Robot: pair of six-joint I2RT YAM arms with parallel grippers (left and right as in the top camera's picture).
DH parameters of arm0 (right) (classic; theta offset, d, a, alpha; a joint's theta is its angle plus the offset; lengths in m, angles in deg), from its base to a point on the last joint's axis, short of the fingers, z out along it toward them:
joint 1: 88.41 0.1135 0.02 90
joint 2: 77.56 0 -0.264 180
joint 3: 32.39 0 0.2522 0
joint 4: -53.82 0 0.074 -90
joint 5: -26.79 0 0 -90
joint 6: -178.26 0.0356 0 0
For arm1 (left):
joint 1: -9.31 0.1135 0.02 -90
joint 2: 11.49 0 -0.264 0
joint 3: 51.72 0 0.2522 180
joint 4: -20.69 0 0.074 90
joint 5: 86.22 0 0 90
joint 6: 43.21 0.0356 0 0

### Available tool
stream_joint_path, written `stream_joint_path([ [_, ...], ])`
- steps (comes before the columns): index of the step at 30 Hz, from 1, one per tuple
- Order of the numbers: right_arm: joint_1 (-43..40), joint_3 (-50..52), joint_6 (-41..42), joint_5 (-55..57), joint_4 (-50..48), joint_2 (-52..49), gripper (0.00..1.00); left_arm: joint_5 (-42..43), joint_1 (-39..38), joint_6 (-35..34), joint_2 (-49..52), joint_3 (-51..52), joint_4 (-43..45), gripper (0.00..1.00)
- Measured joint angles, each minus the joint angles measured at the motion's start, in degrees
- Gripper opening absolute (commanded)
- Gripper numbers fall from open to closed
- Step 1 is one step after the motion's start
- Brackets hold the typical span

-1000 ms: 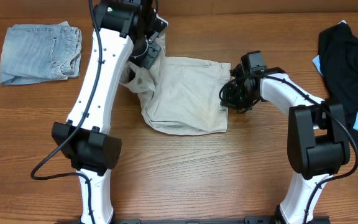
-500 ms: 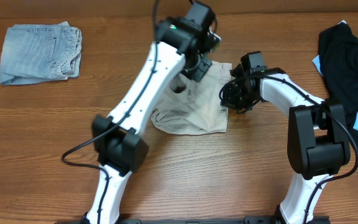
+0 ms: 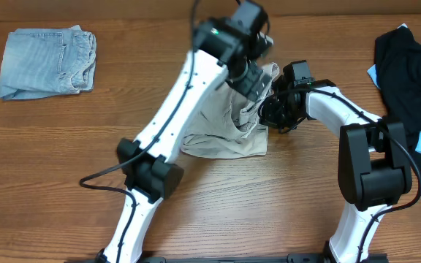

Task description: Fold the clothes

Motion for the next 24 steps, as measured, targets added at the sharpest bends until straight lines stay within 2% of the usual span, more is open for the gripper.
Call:
stream_joint_path([
  [3, -0.44, -0.04, -0.04, -0.72, 0.50, 0.00, 0.04, -0.02, 1.77, -0.28, -0.13, -8.02, -3.58, 1.00],
  [8, -1.42, -0.90, -1.38, -1.44, 8.39, 0.57, 0.05, -0.26, 5.03, -0.26, -1.11, -17.03, -7.96, 1.00],
  [9, -1.53, -1.11, -1.81, -1.18, 10.27, 1.07, 0.09, -0.28, 5.70, -0.24, -1.38, -17.97, -8.22, 1.00],
  [12, -1.77, -3.13, -3.26, -0.63, 14.75, 4.79, 0.47, -0.46, 8.33, -0.24, -1.95, -19.41, -8.33, 1.00],
  [17, -1.29, -9.92, -4.94, -0.31, 15.96, 15.17, 0.78, -0.48, 13.66, -0.20, -1.95, -19.47, -8.46, 1.00],
  [20, 0.55, -12.66, -5.75, -0.42, 13.31, 21.27, 0.82, -0.50, 17.11, -0.17, -1.95, -19.47, -8.44, 1.00],
  [24, 4.98, -13.33, -6.05, -0.39, 9.94, 22.51, 0.82, -0.68, 20.74, -0.15, -1.95, -19.47, -8.50, 1.00],
])
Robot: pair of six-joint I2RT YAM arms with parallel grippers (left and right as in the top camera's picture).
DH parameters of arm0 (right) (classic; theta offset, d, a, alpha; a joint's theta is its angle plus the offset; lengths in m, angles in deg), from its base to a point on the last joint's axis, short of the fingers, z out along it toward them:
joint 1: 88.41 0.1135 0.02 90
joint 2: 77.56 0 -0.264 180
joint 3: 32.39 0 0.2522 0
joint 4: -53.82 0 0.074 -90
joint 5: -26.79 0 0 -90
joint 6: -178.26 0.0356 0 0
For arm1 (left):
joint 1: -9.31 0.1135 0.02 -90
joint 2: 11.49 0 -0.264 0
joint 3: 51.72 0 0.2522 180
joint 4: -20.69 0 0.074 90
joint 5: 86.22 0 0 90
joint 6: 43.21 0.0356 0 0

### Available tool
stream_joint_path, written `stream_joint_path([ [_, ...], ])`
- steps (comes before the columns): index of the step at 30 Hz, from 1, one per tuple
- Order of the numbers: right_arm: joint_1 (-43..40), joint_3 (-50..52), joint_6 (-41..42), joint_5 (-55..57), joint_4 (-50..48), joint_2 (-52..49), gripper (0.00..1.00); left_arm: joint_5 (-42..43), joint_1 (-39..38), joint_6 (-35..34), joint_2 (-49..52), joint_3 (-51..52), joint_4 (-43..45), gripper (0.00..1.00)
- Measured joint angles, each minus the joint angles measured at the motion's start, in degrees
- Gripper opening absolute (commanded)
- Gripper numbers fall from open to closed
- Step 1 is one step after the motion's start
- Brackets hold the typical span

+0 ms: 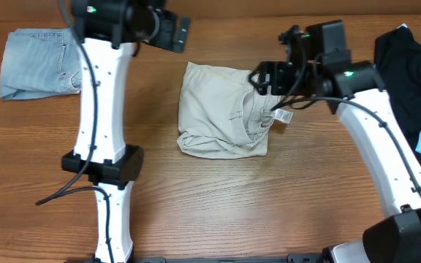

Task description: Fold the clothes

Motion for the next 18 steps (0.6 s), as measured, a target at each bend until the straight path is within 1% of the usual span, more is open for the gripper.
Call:
stream_joint_path([
  [4, 5.01, 0.02, 0.48, 1.95, -2.19, -4.55, 0.77, 0.00, 2.49, 0.00, 0.00, 0.00, -0.59, 1.00],
  [7, 7.48, 0.13, 1.75, 5.14, -1.31, -9.03, 0.74, -0.02, 3.48, 0.00, 0.00, 0.00, -1.64, 1.00],
  [13, 7.13, 0.57, 2.99, 11.32, 3.61, -16.61, 0.63, -0.87, 3.67, 0.04, 0.00, 0.15, -1.84, 1.00],
  [18, 6.43, 1.97, 5.84, 18.45, 5.11, -21.05, 0.63, -1.53, 3.67, 0.04, 0.00, 0.83, -1.92, 1.00],
])
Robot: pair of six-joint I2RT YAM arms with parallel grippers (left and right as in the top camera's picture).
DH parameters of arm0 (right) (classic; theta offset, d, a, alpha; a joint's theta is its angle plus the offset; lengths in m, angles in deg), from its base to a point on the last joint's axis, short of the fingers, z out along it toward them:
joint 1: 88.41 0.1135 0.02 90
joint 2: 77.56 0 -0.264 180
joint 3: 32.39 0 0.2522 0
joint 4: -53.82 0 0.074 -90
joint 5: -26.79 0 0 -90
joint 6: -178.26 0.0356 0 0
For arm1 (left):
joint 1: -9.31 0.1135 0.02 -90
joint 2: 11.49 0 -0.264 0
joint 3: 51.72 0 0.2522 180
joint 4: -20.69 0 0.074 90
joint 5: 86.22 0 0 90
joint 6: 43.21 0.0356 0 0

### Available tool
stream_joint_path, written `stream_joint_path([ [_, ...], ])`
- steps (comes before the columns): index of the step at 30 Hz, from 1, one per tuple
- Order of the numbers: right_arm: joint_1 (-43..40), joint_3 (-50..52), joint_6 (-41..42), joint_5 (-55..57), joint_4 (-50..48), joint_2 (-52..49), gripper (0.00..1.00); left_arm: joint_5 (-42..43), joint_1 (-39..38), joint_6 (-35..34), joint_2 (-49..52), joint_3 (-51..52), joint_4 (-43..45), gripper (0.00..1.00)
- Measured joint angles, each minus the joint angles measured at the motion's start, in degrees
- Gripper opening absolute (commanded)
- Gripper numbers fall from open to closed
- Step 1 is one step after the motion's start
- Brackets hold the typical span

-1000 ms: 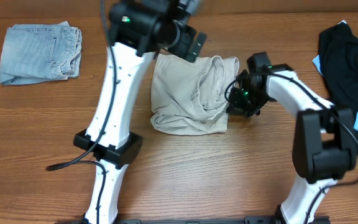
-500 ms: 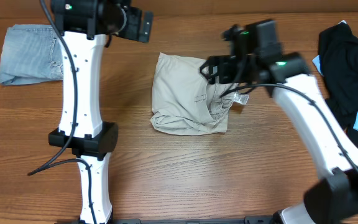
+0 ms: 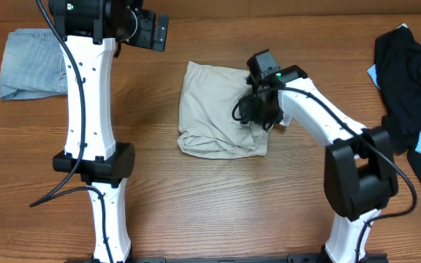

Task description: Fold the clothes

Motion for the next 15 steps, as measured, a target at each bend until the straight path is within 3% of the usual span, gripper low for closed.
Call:
stream_joint_path([
  [8, 0.00, 1.18, 4.72, 10.47, -0.46, -0.63, 0.63, -0.13, 0.00, 1.07, 0.02, 2.82, 0.20, 1.00],
  [15, 0.00, 1.18, 5.73, 12.83, -1.49, -2.51, 0.64, -0.22, 0.00, 1.29, 0.04, 6.47, 0.22, 1.00],
])
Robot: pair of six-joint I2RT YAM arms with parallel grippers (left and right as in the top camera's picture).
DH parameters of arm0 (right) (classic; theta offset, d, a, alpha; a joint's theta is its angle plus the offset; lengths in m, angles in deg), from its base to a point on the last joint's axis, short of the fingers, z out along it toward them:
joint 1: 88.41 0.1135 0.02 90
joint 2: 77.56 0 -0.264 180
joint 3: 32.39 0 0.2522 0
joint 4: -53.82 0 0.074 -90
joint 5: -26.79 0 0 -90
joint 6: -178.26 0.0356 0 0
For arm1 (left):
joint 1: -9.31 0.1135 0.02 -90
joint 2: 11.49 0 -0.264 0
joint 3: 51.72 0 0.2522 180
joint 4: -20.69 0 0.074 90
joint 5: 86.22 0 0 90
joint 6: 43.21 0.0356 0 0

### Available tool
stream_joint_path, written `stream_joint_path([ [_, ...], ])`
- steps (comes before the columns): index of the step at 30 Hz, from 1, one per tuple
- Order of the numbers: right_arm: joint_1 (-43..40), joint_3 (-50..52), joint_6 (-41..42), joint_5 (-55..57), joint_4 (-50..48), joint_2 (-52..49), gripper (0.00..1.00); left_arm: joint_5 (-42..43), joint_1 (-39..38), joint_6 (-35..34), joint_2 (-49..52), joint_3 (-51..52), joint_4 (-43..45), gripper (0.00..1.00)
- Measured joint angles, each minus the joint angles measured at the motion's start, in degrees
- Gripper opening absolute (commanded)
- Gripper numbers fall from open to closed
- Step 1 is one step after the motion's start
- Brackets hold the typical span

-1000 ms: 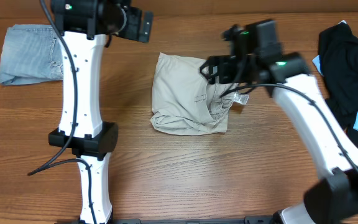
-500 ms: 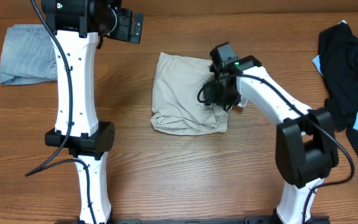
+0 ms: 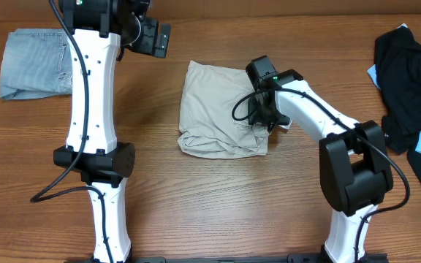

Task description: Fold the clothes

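A beige garment (image 3: pixel 214 109) lies folded into a rough square at the table's middle, its right edge bunched, with a white label (image 3: pixel 283 123) sticking out. My right gripper (image 3: pixel 258 117) is down on that bunched right edge. The wrist hides its fingers, so I cannot tell if they are closed. My left gripper (image 3: pixel 158 36) hangs raised at the back left of the garment, apart from it, open and holding nothing.
A folded pale denim piece (image 3: pixel 39 62) lies at the far left back. A heap of dark and light-blue clothes (image 3: pixel 408 80) fills the right edge. The left arm's base (image 3: pixel 93 164) stands left of the garment, the right arm's base (image 3: pixel 353 175) to its right.
My right gripper has shifted slightly right and toward the front on the garment's right edge. The left gripper has edged a little to the right. The garment lies as before.
Both grippers were first together at the beige garment's upper right part. Then both stood away from it, the left at the back left, the right raised beside the right edge. After that the right gripper was down on the bunched edge, where it remains.
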Motion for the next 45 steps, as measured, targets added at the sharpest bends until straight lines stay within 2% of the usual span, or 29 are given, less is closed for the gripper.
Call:
stream_joint_path([
  [10, -0.22, -0.13, 0.55, 0.13, 0.72, -0.70, 0.77, 1.57, 0.00, 0.00, 0.13, 2.19, -0.22, 1.00],
  [16, -2.69, -4.20, 0.52, -3.15, 6.69, -0.31, 0.81, 5.60, -0.57, 0.02, 0.13, 2.19, -0.22, 1.00],
  [20, -6.75, -8.74, 0.37, -5.49, 9.51, 3.87, 0.88, 9.05, -2.08, 0.00, 0.13, 2.19, -0.24, 1.00],
  [25, -13.97, -14.05, 0.13, -6.23, 11.76, 14.73, 0.89, 12.87, -6.47, 0.00, 0.13, 3.91, -0.20, 1.00],
  [30, -18.84, -15.34, -0.15, -6.21, 14.27, 21.14, 0.89, 11.93, -13.79, -0.02, 0.13, 12.46, -0.02, 1.00],
  [37, -22.05, -15.15, -0.55, -6.38, 15.43, 19.56, 0.90, 9.18, -22.32, 0.00, 0.26, 30.45, 5.05, 1.00],
  [45, -22.82, -15.06, -1.27, -6.64, 16.68, 19.54, 0.90, 4.52, -23.87, 0.00, 0.31, 44.33, 12.87, 1.00],
])
